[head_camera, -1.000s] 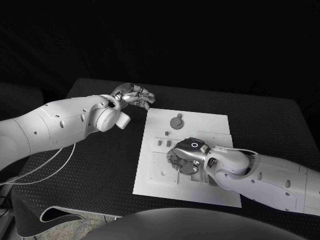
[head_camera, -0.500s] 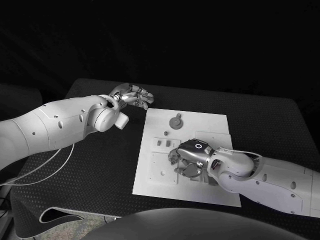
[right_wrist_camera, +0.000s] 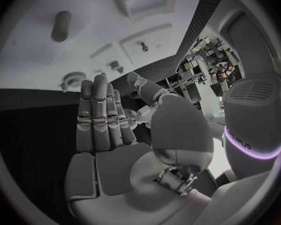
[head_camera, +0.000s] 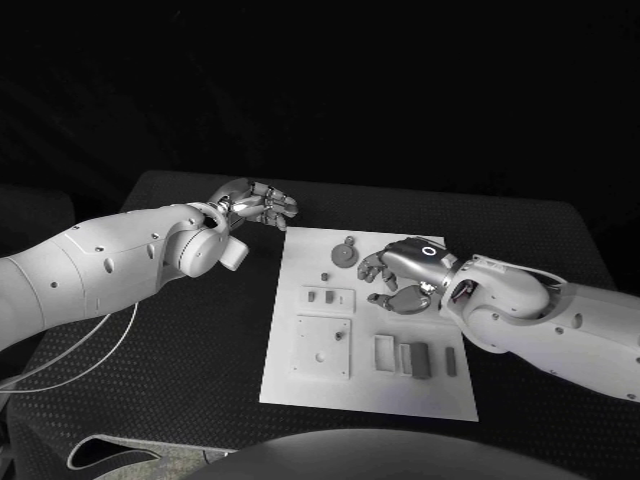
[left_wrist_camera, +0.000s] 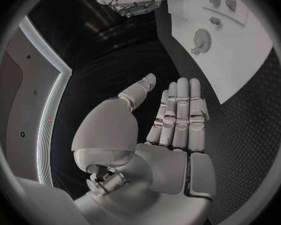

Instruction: Assemble the parts on the task board

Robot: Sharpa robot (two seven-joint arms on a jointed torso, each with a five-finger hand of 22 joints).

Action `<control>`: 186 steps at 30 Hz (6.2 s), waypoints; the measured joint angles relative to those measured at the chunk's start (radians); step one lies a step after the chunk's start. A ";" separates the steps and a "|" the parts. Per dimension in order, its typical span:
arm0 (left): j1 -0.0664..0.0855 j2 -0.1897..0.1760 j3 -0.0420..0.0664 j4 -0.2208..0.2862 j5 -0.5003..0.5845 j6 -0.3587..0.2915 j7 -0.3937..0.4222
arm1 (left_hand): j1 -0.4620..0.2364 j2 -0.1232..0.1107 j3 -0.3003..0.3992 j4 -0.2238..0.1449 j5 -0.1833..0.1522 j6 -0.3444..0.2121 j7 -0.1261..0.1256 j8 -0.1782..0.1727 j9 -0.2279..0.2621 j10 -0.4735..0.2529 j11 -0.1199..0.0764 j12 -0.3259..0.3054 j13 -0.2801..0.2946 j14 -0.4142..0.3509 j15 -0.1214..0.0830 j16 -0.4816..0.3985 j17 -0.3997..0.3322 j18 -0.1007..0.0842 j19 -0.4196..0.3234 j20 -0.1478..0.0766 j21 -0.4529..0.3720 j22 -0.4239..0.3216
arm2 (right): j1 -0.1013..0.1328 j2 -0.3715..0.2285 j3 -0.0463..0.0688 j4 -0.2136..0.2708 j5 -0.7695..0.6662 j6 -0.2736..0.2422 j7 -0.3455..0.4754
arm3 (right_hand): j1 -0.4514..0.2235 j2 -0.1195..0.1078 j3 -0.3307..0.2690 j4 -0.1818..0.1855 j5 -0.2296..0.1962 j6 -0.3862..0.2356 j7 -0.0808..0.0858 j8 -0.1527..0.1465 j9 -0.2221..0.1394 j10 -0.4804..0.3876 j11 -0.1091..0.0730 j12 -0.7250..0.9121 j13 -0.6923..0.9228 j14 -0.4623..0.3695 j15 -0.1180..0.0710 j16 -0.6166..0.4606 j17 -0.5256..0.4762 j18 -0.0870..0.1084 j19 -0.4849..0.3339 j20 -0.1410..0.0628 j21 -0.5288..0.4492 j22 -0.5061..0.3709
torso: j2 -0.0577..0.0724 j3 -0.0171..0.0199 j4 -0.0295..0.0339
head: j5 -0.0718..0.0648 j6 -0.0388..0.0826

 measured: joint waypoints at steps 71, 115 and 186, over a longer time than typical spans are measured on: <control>-0.004 0.004 -0.001 -0.014 0.000 0.007 0.000 | 0.000 0.000 -0.003 0.003 0.000 0.000 0.000 0.000 0.000 -0.002 0.002 0.000 -0.001 0.000 0.000 -0.004 0.007 0.000 0.000 0.000 0.000 -0.002 | -0.025 -0.024 -0.020 -0.059 -0.099 0.138 -0.074 | 0.006 0.180 0.006 -0.048 0.000 0.115 -0.053 0.067 0.013 0.104 -0.057 0.082 0.067 0.080 -0.047 0.133 0.110 -0.002 0.052 -0.052 0.164 0.000 | 0.001 -0.0007 0.0026 | -0.018 -0.005; -0.004 0.027 -0.001 -0.018 0.000 0.013 0.000 | 0.000 0.000 -0.003 0.003 0.000 -0.004 0.004 0.000 -0.001 -0.004 0.003 0.000 -0.002 0.000 0.000 -0.008 0.012 0.000 0.000 0.000 0.000 -0.004 | -0.137 0.206 -0.038 -0.045 0.019 0.054 0.039 | 0.007 0.181 0.011 -0.059 0.000 0.116 -0.055 0.066 0.014 0.107 -0.061 0.080 0.075 0.076 -0.050 0.141 0.112 -0.002 0.056 -0.048 0.175 -0.001 | 0.001 -0.0007 0.0029 | 0.051 -0.026; -0.004 0.025 -0.002 -0.020 0.000 0.023 -0.004 | -0.004 0.004 -0.003 0.003 0.000 -0.004 0.004 0.000 -0.001 -0.003 0.003 0.000 -0.003 0.000 0.000 -0.012 0.018 0.000 0.000 0.000 0.000 -0.006 | -0.134 0.211 -0.041 -0.075 -0.051 0.079 0.063 | -0.071 0.034 -0.097 -0.030 0.004 0.016 -0.005 -0.006 0.009 0.025 -0.021 0.019 0.077 0.031 -0.024 0.161 0.107 0.013 0.019 -0.041 0.196 0.001 | 0.000 -0.0012 0.0018 | 0.042 -0.031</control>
